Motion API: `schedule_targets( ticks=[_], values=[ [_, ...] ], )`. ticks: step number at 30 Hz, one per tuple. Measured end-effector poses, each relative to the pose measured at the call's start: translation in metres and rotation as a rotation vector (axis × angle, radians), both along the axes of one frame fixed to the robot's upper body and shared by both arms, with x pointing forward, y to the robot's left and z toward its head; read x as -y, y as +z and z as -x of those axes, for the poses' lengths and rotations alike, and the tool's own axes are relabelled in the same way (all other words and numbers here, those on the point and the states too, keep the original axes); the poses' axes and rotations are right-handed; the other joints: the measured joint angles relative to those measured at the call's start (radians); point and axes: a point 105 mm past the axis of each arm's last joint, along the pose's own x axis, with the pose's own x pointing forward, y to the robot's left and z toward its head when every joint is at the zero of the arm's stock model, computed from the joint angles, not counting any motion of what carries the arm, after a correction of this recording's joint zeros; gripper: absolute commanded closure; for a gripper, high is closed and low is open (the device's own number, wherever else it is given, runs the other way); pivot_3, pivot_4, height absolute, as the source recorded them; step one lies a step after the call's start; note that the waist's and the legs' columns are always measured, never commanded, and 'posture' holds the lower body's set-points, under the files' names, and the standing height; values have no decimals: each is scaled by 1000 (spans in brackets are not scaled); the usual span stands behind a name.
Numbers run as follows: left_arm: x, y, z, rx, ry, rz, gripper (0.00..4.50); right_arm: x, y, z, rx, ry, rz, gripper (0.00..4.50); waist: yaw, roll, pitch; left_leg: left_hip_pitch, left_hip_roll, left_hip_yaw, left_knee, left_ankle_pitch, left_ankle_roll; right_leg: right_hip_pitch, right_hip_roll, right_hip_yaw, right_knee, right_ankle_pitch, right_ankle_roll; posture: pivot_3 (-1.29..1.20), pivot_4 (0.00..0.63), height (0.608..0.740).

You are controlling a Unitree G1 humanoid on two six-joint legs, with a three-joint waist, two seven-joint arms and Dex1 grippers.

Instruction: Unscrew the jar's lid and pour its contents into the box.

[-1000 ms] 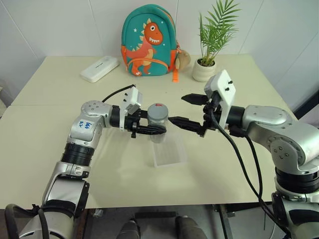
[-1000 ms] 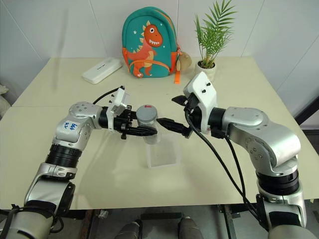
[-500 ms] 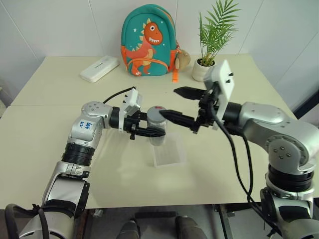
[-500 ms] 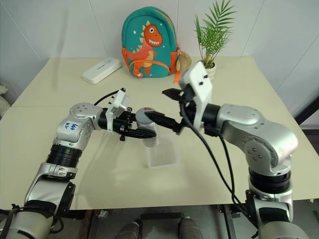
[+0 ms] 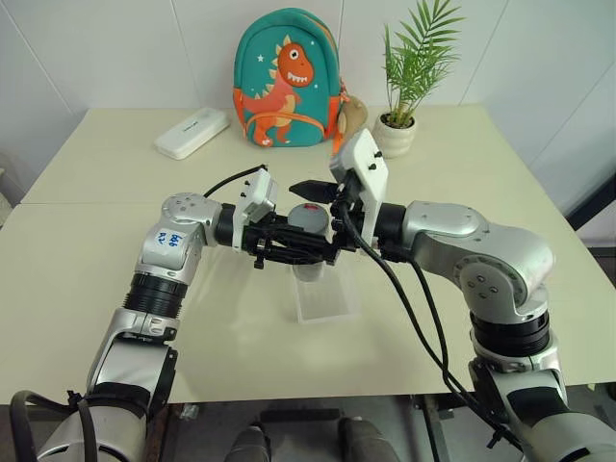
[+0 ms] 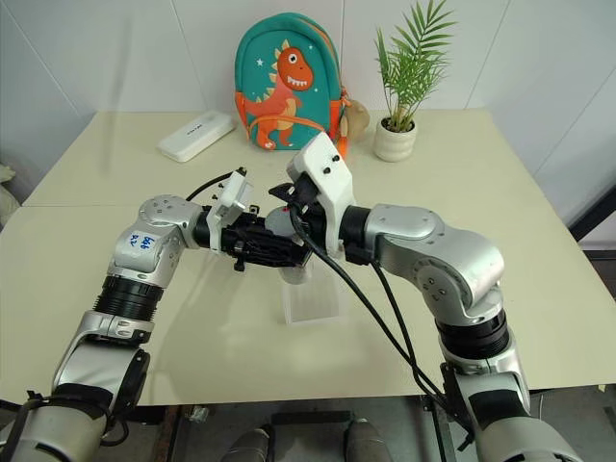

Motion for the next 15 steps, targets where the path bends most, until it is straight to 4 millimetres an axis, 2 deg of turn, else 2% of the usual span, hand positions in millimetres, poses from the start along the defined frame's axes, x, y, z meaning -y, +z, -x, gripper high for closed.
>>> schedule_targets(
  ticks=[10,15],
  values=[
    [0,0,1,4,-8,-1,2410,3,-7,-14,1,-45,25,15,0,0,0,0,0,0,0,0,0,0,0,0,0,0,0,0,150,740],
    [0,0,1,4,-7,-1,2410,5,-7,-14,8,-43,31,15,0,0,0,0,0,0,0,0,0,0,0,0,0,0,0,0,150,740]
  ],
)
